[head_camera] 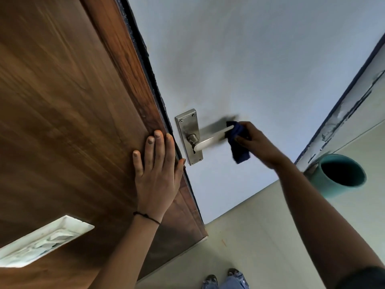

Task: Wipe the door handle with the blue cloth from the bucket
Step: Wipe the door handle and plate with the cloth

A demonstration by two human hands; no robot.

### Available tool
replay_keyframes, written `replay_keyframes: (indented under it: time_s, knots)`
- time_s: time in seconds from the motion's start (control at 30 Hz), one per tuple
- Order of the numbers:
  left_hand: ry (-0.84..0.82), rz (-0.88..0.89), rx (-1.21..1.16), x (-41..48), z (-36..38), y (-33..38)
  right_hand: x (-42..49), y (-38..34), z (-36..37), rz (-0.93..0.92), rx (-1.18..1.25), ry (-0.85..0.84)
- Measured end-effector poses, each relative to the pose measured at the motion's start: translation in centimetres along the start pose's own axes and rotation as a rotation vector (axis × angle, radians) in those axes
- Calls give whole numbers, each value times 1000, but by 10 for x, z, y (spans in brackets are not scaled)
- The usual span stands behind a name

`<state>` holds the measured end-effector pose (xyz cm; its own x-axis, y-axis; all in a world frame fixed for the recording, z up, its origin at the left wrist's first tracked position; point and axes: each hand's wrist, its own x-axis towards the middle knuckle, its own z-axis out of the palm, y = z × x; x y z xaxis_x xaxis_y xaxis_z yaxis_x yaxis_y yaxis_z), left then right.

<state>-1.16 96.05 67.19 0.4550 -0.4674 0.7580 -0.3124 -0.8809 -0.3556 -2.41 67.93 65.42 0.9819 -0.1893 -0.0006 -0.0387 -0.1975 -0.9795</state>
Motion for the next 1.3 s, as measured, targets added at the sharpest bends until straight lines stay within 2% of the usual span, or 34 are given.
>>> replay_keyframes:
  time_s: [0.17,0.4,0.6,0.77,1.0,1.3]
  knots:
    - [47,2,-18,-1,3,0,-16,13,60,78,626,157]
    - [69,-5,-12,-2,5,5,-19,3,100,72,877,264]
    - [35,-1,-26,-1,3,6,-24,-2,152,115,809,309]
    - [22,-1,-35,0,2,6,-27,-4,166,131,670,324]
    - [12,0,-61,-3,6,10,-30,5,174,16,405,333]
    - [4,19,-33,1,5,12,-8,8,179,45,321,610]
